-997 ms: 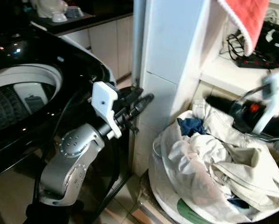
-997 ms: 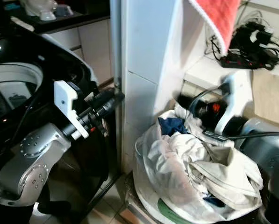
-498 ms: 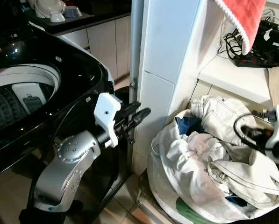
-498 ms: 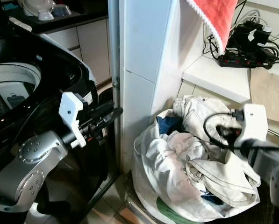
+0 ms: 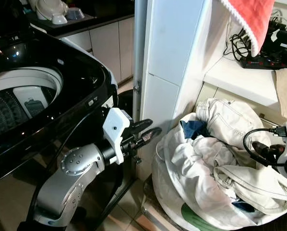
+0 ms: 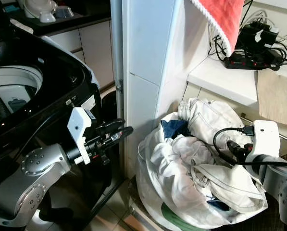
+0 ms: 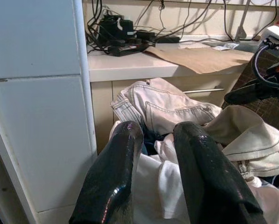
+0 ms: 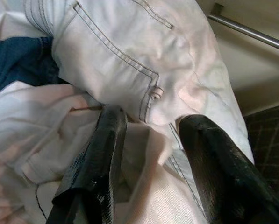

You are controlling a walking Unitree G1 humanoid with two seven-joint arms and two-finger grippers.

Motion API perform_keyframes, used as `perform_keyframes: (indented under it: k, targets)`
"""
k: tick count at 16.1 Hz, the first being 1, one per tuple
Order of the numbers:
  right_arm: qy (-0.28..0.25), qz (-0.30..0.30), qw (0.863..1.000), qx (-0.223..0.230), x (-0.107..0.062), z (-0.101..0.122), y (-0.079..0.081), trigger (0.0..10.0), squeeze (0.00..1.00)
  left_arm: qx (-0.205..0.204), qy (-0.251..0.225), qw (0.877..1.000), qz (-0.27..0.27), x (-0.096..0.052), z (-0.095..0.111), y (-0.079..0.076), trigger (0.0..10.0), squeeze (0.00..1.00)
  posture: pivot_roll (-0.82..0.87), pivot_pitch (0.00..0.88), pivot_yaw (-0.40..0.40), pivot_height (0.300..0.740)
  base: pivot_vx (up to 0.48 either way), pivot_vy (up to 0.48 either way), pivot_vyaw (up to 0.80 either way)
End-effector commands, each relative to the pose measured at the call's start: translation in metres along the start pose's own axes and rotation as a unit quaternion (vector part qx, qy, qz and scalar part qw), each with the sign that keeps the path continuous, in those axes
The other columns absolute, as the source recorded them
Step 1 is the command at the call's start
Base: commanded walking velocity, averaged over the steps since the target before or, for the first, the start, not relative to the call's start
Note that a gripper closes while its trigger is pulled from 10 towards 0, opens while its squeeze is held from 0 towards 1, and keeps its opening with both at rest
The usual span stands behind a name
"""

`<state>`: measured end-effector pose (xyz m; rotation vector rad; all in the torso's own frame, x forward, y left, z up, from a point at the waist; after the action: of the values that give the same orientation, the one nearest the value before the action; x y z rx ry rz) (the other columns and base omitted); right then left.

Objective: Clothes washing

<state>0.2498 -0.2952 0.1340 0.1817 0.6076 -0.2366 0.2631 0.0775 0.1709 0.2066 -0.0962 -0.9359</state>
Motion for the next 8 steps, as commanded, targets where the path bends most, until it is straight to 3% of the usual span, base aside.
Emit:
perform_keyframes:
  k: [1, 7, 8]
  targets:
    - [-0.006, -0.02, 1.0, 0.003, -0.004, 0.003, -0.007, 10.0, 1.0, 0.007, -0.002, 1.0, -0.009, -0.001, 0.003, -0.003, 10.0, 0.0, -0.07, 0.0, -0.032, 0.74, 0.0, 0.0, 0.0]
    - [0.033, -0.023, 0.999, -0.01, -0.006, -0.018, -0.008, 10.0, 1.0, 0.007, 0.001, 0.999, -0.032, -0.003, 0.003, -0.007, 10.0, 0.0, -0.07, 0.0, -0.029, 0.74, 0.0, 0.0, 0.0]
    - [0.041, -0.019, 0.999, -0.016, 0.0, -0.024, -0.006, 10.0, 0.23, -0.001, -0.004, 0.999, -0.049, -0.003, 0.004, -0.012, 10.0, 0.0, -0.08, 0.0, -0.023, 0.74, 0.0, 0.0, 0.0]
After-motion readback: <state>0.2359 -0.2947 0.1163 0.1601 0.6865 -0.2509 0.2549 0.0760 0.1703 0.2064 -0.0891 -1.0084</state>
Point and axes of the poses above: a point about 5 cm out from each wrist's last joint towards the gripper, its own x axis pointing out of the wrist towards the gripper, its own z axis along the axis of the wrist's last joint, y = z × x, the point moved 3 cm from there along x, pointing out of the wrist towards the gripper, and after that the axes turned 11 degrees about x, right-handed, at the moved point
